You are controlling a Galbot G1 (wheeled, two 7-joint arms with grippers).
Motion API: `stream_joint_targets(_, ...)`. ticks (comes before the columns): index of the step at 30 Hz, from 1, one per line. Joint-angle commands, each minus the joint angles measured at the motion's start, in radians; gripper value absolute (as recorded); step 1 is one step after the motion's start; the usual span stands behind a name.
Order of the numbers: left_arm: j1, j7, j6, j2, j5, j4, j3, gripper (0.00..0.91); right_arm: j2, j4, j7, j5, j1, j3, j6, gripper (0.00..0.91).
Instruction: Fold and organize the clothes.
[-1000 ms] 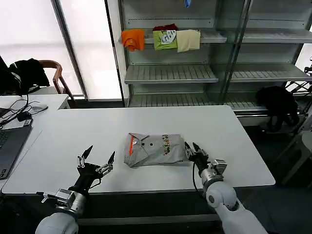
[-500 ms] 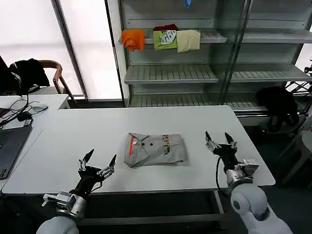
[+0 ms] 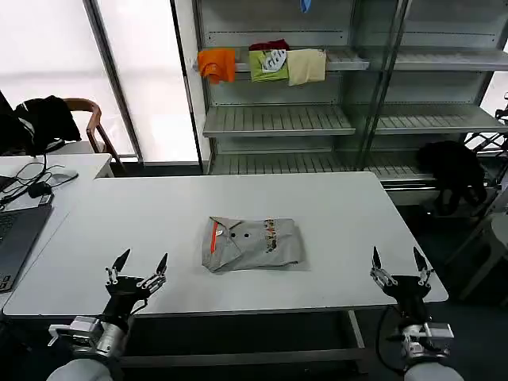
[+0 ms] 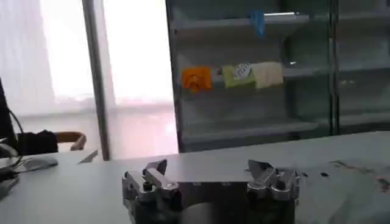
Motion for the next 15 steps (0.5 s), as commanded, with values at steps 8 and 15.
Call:
stream_joint_targets(8,0.110,-0.008,-0.174,-0.004,-0.044,-0.007,-0.130,0.907,0.012,0.025,-0.050,-0.118,-0.201,0.041,0.221,0.907)
stream_joint_targets(15,0.162,-0.005,-0.154,-0.023,-0.047,-0.026,-0.083,0.907,-0.001,0.029,-0.046,-0.120,-0.207,0.069,0.234,0.907)
